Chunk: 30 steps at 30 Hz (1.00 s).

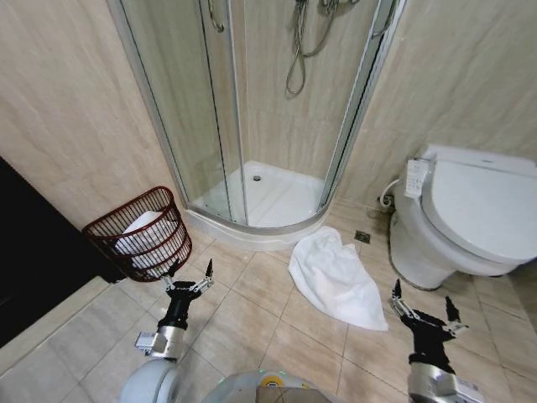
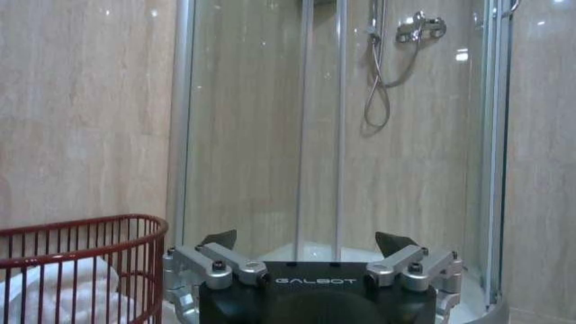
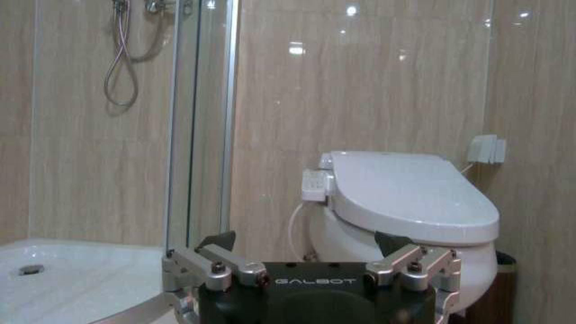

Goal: Discard the used towel into the hamper.

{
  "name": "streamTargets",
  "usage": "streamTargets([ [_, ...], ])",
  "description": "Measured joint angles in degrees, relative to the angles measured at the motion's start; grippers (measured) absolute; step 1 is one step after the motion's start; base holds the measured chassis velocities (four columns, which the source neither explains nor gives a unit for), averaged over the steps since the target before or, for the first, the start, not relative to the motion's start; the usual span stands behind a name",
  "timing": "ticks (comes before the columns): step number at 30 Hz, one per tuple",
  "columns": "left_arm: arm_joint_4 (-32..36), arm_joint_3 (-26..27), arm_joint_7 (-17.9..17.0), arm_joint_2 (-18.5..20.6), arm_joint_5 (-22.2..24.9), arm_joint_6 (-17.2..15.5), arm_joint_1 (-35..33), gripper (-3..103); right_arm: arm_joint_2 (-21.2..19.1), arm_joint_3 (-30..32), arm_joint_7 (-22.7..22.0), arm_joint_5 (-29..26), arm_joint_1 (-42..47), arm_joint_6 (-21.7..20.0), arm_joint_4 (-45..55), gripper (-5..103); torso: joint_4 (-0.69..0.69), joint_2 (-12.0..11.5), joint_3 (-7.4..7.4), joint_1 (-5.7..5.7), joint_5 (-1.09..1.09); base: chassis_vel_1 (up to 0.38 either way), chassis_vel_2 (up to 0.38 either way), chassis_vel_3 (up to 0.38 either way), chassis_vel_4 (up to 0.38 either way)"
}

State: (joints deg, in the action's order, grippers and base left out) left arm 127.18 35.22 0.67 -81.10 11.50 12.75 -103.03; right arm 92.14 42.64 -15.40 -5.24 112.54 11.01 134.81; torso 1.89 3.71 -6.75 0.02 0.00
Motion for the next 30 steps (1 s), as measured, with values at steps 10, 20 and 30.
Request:
streamTargets([
  [10, -0.58, -0.69, 0.05, 0.23, 0.09, 1.19, 0.21, 100, 0.0, 0.31, -0.07, 0.07, 0.06, 0.67, -0.79, 100, 0.0, -0.92, 1.03, -0.01, 0.0, 0.0, 0.0, 0.0, 0.0],
  [20, -0.62, -0.56, 0.24, 0.35, 0.22, 1.44, 0.13, 100, 0.0, 0.32, -0.01, -0.26, 0.27, 1.71, -1.98, 100, 0.01, -0.74, 0.9, -0.02, 0.0, -0.012, 0.015, 0.021, -0.011],
  [30, -0.92, -0.4, 0.56, 0.58, 0.32, 1.63, 0.14, 100, 0.0, 0.17, 0.03, -0.28, 0.36, 2.04, -2.05, 100, 0.01, -0.58, 0.74, -0.03, 0.01, -0.153, 0.158, 0.156, -0.141],
])
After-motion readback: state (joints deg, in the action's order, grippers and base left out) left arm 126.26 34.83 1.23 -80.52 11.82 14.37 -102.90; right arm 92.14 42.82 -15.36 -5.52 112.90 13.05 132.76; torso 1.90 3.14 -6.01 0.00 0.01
